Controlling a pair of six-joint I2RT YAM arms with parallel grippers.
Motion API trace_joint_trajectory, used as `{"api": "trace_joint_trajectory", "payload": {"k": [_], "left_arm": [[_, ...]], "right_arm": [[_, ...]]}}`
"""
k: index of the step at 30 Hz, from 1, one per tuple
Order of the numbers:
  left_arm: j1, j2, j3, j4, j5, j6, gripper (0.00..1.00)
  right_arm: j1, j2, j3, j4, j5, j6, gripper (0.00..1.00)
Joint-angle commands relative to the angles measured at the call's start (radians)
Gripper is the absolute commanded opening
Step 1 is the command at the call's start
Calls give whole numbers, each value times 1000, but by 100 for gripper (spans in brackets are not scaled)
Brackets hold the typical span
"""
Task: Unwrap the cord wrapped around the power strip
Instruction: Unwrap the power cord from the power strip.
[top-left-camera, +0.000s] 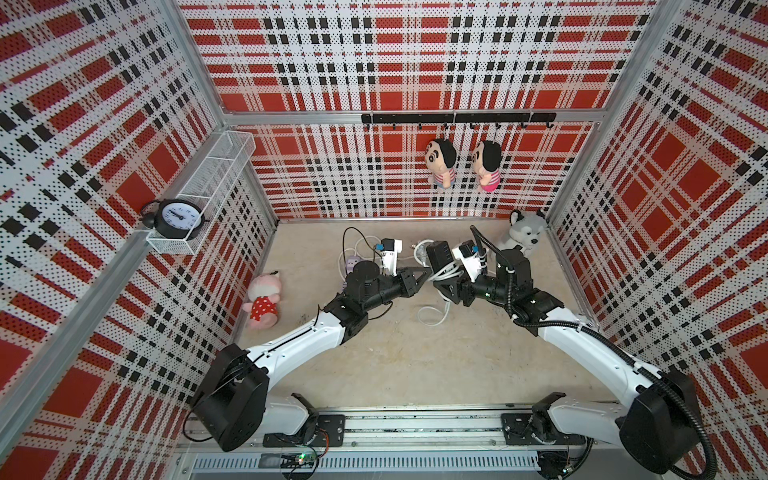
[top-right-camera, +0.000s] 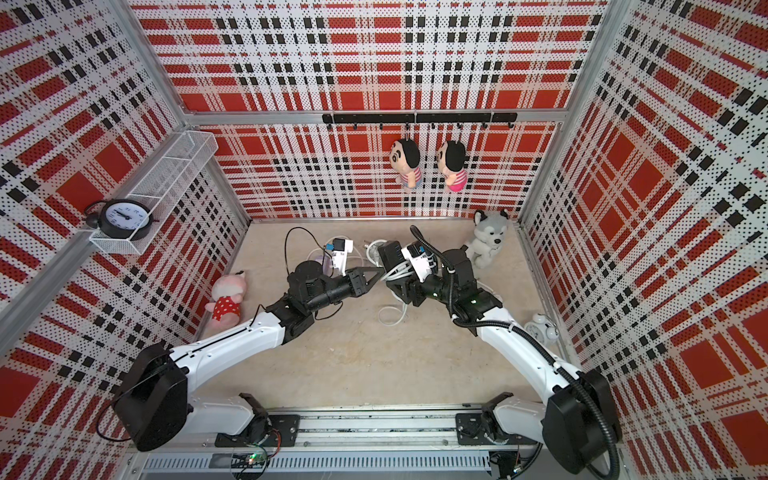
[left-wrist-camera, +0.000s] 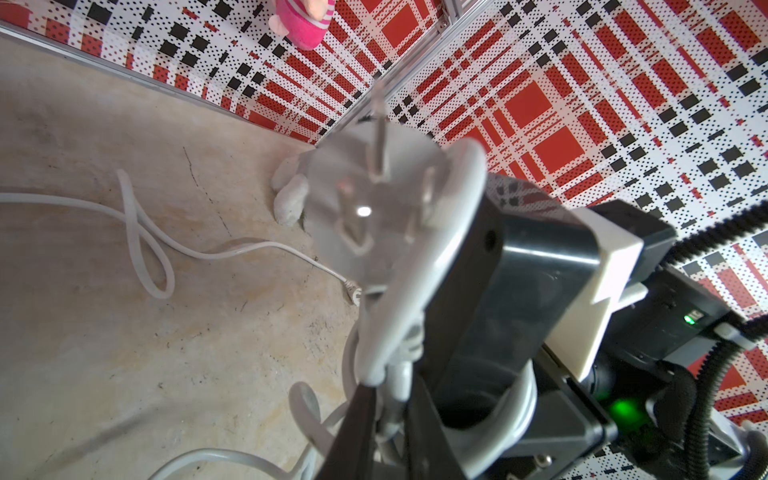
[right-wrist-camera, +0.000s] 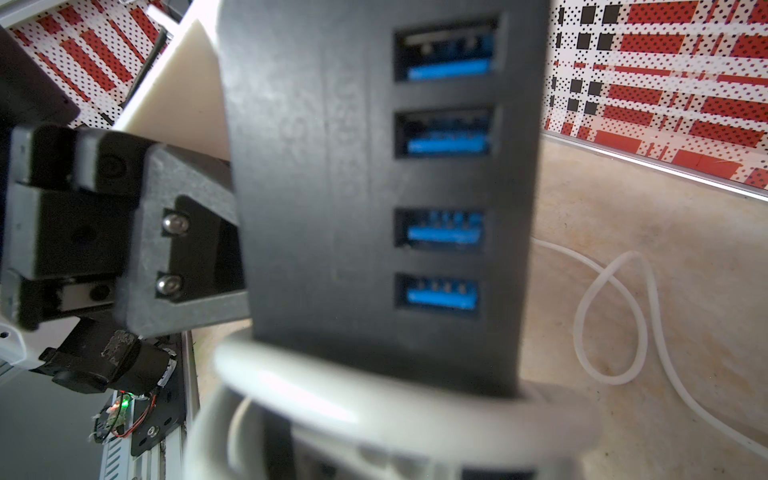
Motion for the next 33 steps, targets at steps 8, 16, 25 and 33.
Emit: {"api": "trace_joint_trajectory", "payload": {"k": [8, 16, 25, 33], "left_arm": [[40, 36, 13, 157, 284, -70, 0], [157, -56, -55, 233, 303, -131, 0], [197, 12, -201, 792, 376, -502, 0], [145, 168, -178, 1065, 400, -686, 0]], "right_arm": [[49, -7, 50, -10, 169, 11, 7], [48, -11, 48, -54, 228, 23, 7], [51, 38, 50, -23, 240, 40, 7], [73, 46, 16, 82, 218, 71, 7]]}}
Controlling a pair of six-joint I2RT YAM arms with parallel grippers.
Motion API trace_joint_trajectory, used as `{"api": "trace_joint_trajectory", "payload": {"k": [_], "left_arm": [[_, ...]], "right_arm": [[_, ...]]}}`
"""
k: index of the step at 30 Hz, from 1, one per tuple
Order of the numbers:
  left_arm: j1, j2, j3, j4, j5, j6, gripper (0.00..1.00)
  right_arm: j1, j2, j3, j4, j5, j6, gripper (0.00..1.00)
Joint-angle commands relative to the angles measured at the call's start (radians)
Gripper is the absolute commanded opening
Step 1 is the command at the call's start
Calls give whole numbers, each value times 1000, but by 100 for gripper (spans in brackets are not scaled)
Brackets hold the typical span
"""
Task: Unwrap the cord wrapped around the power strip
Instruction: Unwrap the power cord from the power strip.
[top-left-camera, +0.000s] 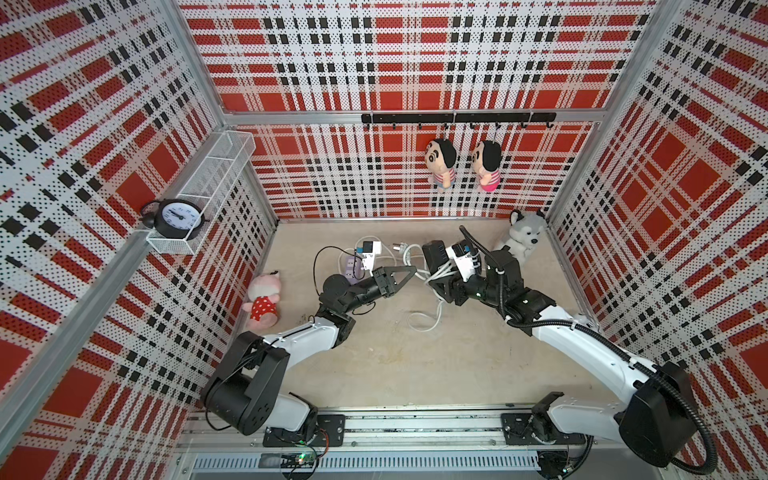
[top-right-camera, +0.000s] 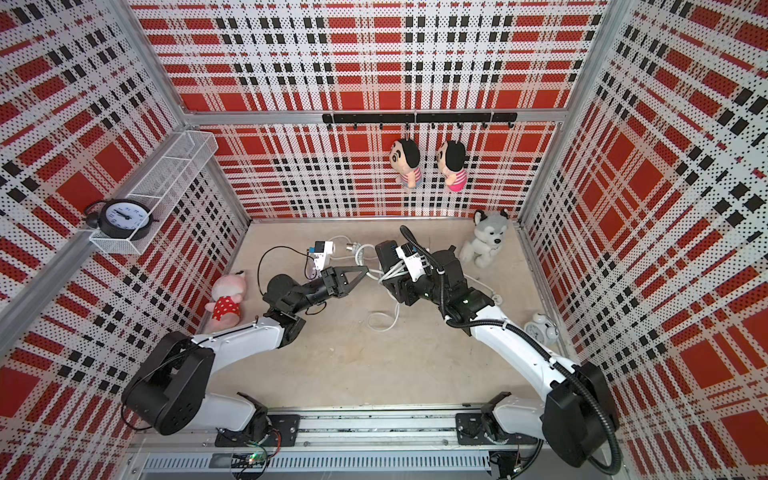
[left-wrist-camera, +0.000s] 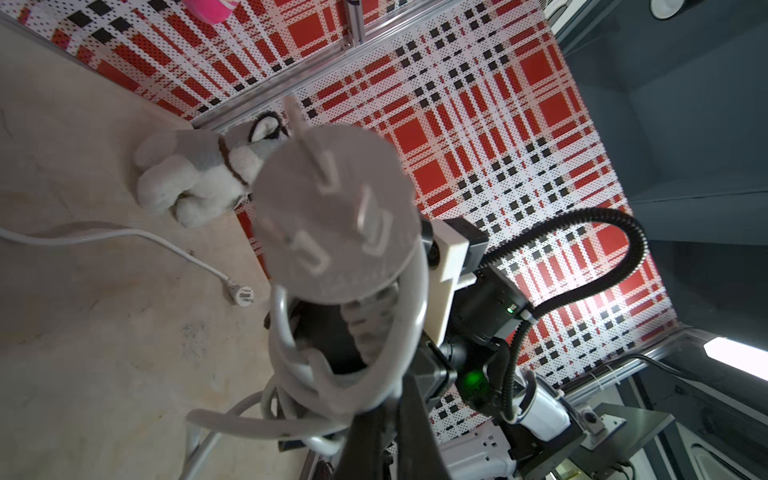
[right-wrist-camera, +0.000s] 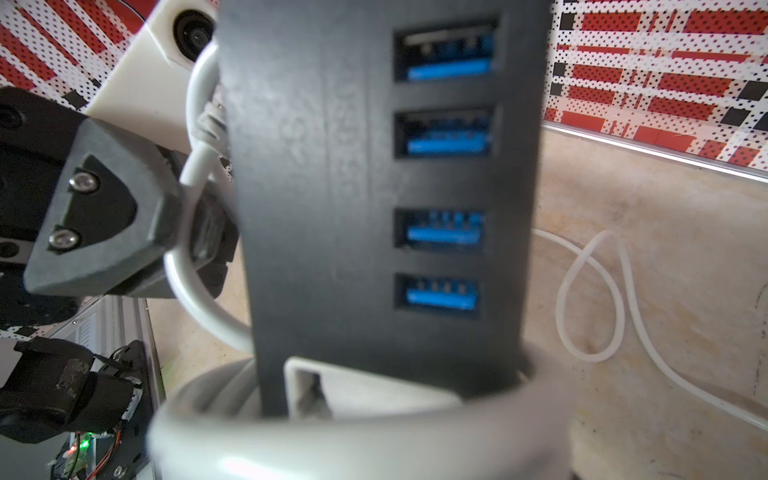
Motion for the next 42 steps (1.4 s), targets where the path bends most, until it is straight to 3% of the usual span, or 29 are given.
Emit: {"api": "trace_joint_trajectory", "payload": {"k": [1, 3, 6, 13, 18, 24, 33, 42], "left_arm": [[-38, 86, 33, 402, 52, -210, 0], [-53, 144, 47, 524, 69, -299, 0], [-77, 185, 58, 486, 109, -280, 0], [-124, 163, 113, 48, 196, 37, 0], [-161, 193, 147, 91, 306, 1, 0], [-153, 214, 147, 126, 332, -25, 0], [-157, 144, 165, 127, 362, 41, 0], [-36, 42, 71, 123, 341, 75, 0]], "right_arm": [[16, 23, -8, 100, 37, 15, 7], [21, 36, -3, 105, 41, 13, 7], [21, 29, 1, 113, 52, 8, 7], [21, 39, 87, 55, 64, -48, 7], [16, 63, 156, 9, 59, -89, 7], [16, 93, 207, -57, 42, -109, 7], [10, 133, 195, -150, 90, -81, 6], [-112, 78, 163, -198, 132, 44, 6]]}}
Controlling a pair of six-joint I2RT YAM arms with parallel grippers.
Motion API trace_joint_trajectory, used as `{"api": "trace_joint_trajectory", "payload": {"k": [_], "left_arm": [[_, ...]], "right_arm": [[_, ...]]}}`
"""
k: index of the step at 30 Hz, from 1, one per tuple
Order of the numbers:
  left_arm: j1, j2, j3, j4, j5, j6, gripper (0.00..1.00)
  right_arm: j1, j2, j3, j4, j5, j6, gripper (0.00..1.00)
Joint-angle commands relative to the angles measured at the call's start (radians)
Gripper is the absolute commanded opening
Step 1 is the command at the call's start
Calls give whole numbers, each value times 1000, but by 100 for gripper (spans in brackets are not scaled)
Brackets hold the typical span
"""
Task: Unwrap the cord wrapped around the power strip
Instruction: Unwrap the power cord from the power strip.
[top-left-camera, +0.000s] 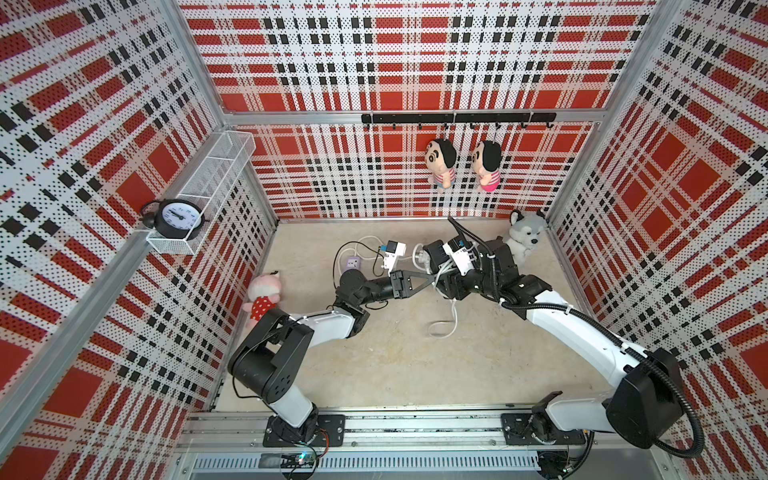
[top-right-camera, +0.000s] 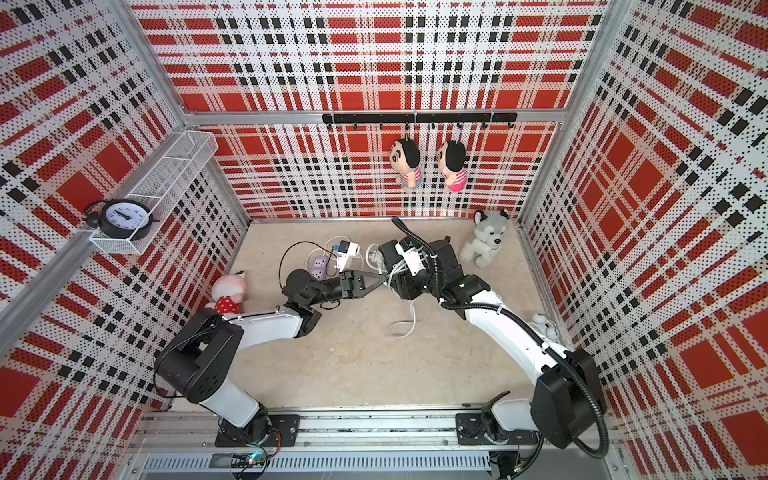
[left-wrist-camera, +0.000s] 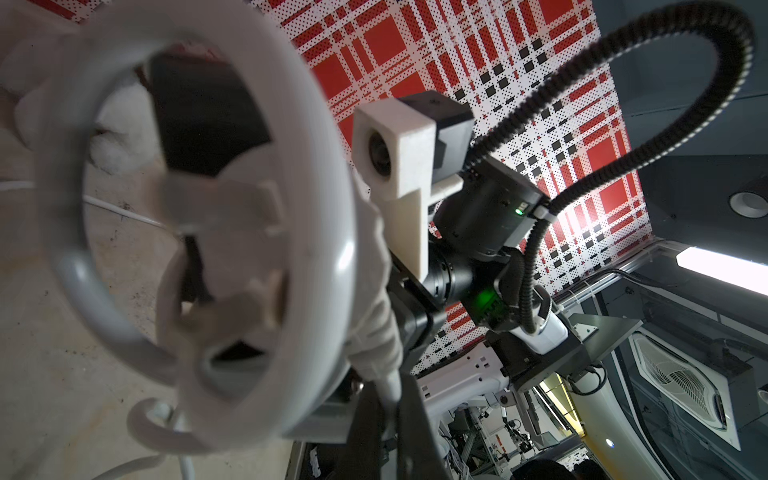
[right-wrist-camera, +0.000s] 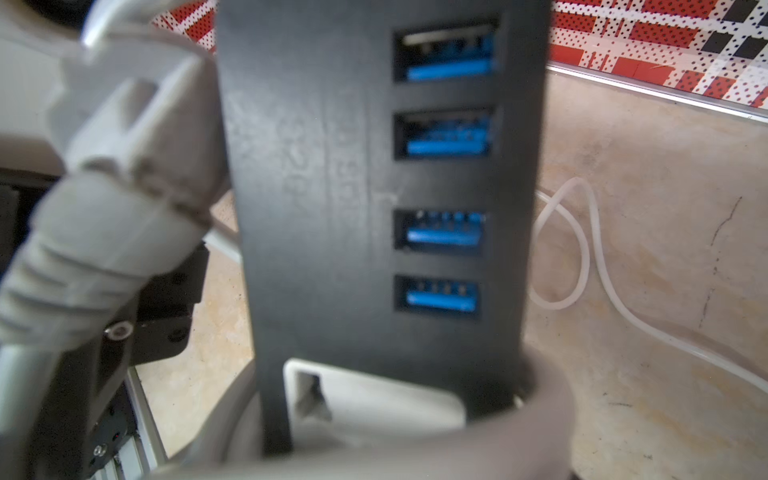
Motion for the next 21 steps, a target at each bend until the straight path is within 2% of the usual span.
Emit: {"api": "trace_joint_trajectory", "payload": {"k": [1, 6, 10, 11, 14, 16, 21], "left_arm": [[21, -106, -33, 85, 143, 26, 0], [62, -168, -44, -22, 119, 120, 0], [87, -223, -50, -171, 88, 256, 0], [88, -243, -51, -235, 87, 322, 0], [85, -299, -15, -607, 34, 619, 0], [86, -322, 6, -772, -6, 731, 0], [97, -340, -4, -826, -11, 766, 0]], "right_arm": [[-77, -22, 5, 54, 95, 77, 6], [-83, -49, 9, 45, 106, 95, 6], [-94, -66, -2, 47, 125, 124, 6], [-103, -72, -6, 52, 123, 138, 6], [-125, -93, -20, 83, 116, 177, 6], [-132, -107, -24, 107, 111, 188, 6], [-136, -126, -37, 185, 48, 215, 6]]}}
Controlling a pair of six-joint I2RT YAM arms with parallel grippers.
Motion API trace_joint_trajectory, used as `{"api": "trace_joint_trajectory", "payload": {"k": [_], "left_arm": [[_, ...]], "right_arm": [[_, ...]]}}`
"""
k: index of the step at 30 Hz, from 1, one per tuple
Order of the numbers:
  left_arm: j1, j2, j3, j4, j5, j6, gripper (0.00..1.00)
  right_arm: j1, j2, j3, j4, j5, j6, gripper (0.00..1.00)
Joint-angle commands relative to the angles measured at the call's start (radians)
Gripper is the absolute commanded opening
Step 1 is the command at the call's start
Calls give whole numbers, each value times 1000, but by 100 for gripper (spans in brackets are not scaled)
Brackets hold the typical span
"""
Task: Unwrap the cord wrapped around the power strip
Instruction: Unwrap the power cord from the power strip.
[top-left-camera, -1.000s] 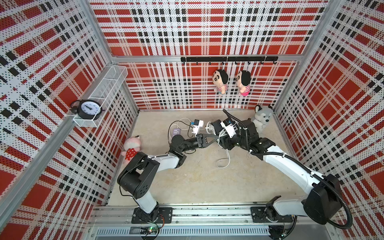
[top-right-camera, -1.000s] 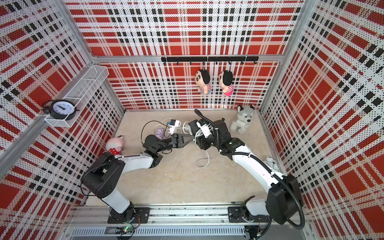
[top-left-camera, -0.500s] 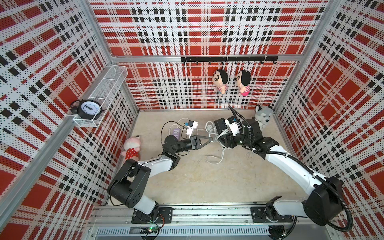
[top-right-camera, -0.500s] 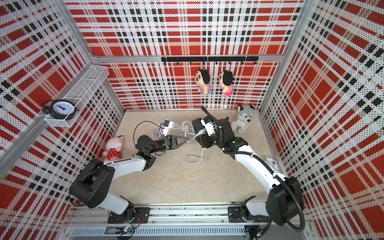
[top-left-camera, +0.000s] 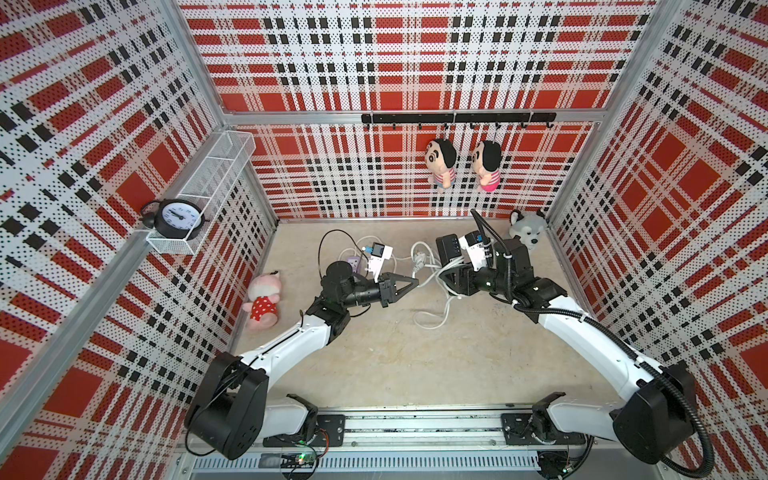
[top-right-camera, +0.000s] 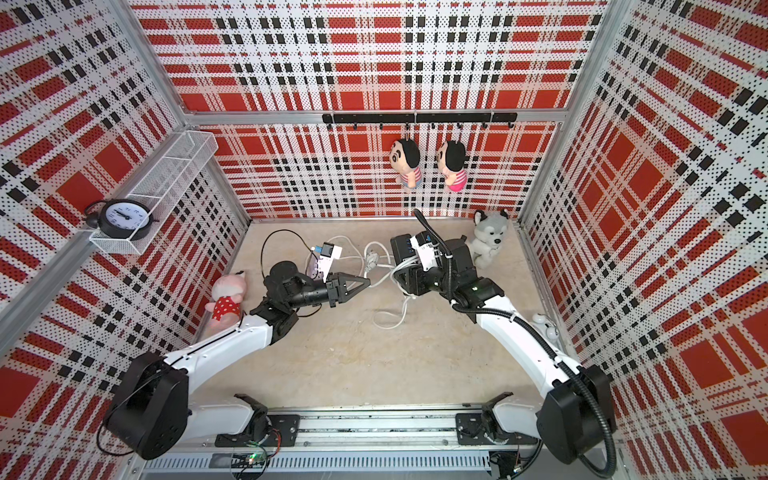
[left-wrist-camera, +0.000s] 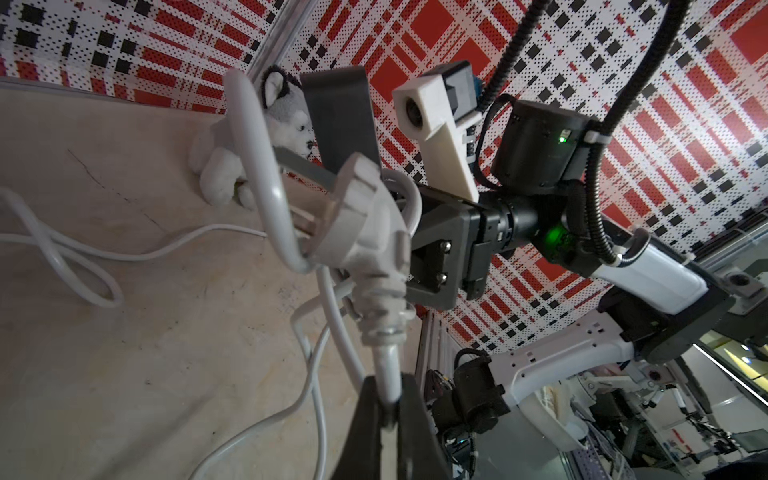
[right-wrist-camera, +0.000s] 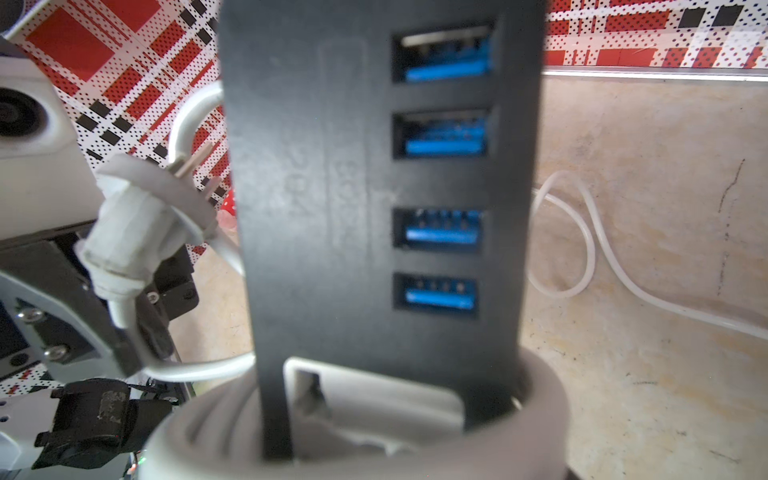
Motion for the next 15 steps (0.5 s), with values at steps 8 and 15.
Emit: {"api": "trace_joint_trajectory", "payload": {"k": [8, 15], "left_arm": [[-84, -21, 100, -383, -36, 358, 0], [-122, -74, 77, -361, -30, 407, 0]], "right_arm": [[-76, -46, -11, 180, 112, 92, 6], [-75, -48, -8, 136, 223, 104, 6]]}}
